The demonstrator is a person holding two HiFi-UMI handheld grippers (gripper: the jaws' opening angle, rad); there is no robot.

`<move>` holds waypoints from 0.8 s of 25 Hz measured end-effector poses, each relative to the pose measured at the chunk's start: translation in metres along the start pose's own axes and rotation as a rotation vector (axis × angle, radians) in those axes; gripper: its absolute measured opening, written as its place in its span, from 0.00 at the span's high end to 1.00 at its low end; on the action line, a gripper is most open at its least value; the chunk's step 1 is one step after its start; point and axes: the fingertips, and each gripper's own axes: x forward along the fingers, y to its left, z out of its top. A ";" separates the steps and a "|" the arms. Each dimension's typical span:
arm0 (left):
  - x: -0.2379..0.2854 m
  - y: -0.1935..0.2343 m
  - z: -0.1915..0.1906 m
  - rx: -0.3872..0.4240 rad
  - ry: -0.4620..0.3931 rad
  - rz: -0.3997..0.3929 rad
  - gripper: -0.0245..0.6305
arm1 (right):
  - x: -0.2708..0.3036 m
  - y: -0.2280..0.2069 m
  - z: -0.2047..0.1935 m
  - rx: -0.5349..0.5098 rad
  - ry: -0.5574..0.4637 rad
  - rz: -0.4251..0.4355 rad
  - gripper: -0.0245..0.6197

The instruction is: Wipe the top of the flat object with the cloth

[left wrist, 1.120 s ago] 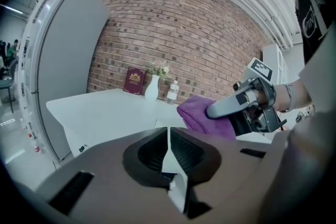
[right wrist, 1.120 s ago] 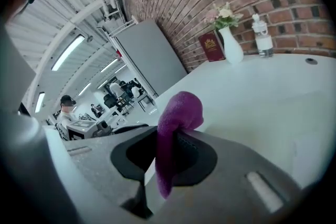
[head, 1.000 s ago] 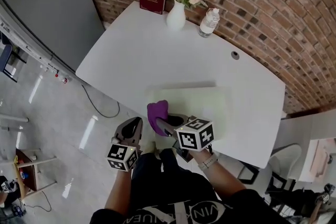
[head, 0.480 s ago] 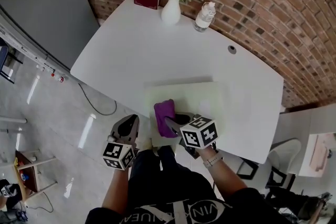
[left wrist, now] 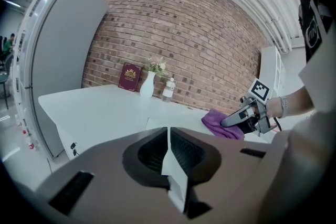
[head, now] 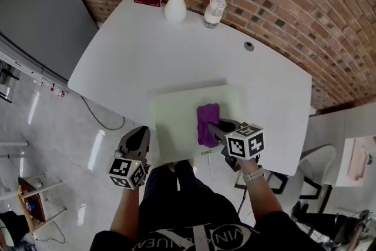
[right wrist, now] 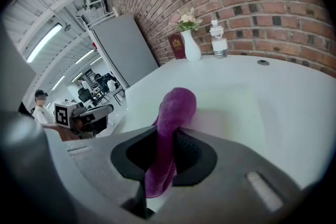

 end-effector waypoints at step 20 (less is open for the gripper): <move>-0.004 -0.027 -0.014 -0.016 -0.037 0.083 0.93 | -0.080 -0.116 -0.019 0.059 -0.081 -0.183 0.87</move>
